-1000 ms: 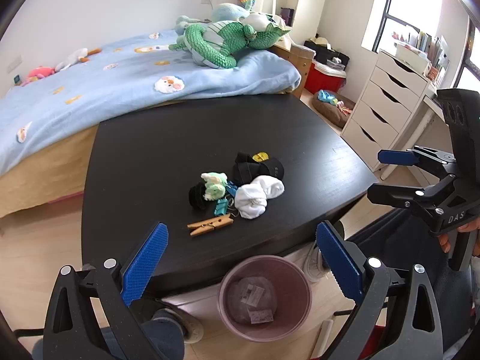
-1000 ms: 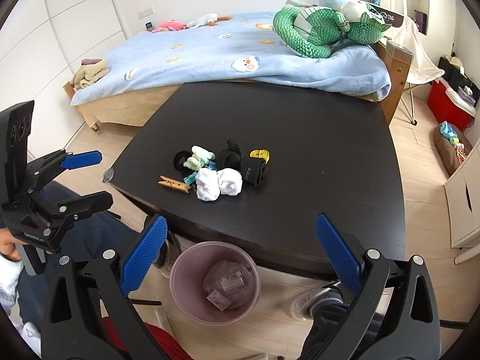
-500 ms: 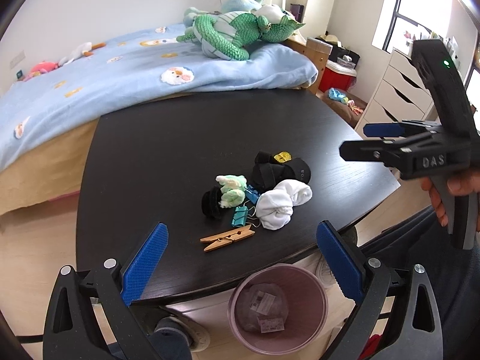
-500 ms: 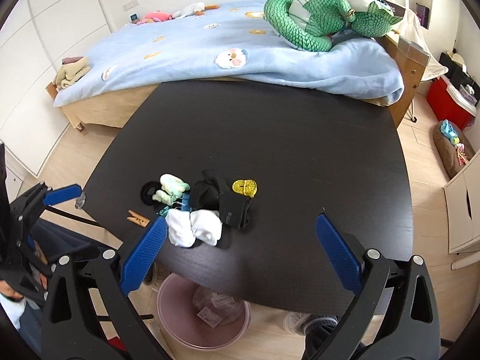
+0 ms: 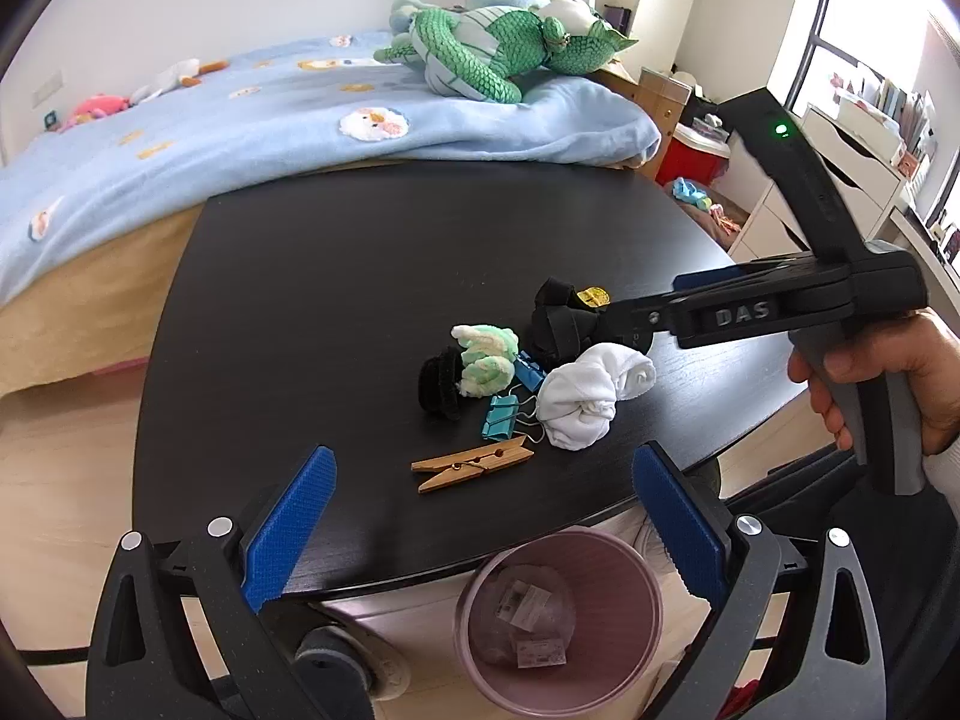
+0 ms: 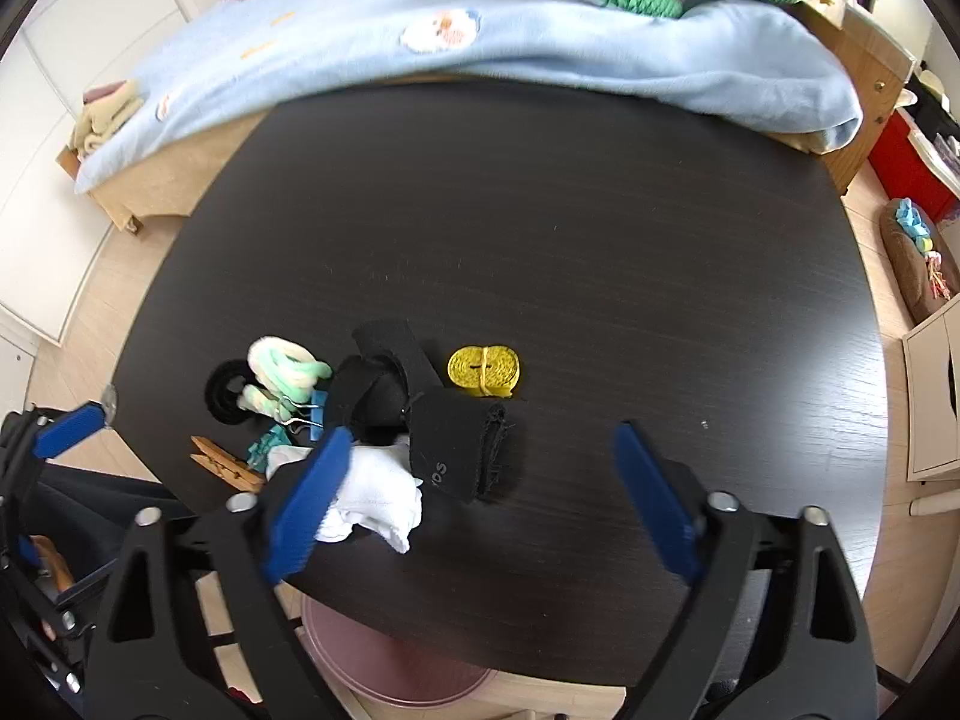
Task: Collect trash
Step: 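Reach the right gripper to the black socks and close on them, then lift the black socks with the right gripper while the left grasps a black sock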
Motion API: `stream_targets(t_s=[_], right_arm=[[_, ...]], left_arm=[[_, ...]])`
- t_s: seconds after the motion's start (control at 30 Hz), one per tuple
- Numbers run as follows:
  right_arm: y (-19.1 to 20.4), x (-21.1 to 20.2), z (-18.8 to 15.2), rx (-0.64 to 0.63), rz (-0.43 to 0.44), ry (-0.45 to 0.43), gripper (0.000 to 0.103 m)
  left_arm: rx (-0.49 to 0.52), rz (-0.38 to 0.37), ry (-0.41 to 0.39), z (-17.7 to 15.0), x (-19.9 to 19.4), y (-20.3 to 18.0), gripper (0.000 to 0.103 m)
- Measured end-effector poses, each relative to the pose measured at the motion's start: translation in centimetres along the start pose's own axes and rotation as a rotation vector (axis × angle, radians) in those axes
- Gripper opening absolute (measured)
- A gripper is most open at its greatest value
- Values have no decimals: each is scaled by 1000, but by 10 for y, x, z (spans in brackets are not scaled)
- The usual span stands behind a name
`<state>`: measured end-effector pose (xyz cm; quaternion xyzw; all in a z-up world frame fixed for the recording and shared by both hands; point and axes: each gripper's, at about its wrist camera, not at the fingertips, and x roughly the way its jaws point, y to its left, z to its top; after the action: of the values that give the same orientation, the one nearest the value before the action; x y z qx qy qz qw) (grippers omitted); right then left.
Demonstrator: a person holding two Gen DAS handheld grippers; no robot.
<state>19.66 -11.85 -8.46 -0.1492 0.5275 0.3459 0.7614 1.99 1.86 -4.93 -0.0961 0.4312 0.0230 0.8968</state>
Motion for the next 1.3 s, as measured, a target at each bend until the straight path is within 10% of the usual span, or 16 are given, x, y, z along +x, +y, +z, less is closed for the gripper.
stream_targets(t_s=[0.57, 1.3], right_arm=[[-1, 16, -1, -2, 28, 20, 32], [-5, -38, -10, 13, 54, -111, 25]], left_arm=[[1, 8, -2, -2, 2, -1, 95], [-34, 0, 7, 8, -1, 9, 95]])
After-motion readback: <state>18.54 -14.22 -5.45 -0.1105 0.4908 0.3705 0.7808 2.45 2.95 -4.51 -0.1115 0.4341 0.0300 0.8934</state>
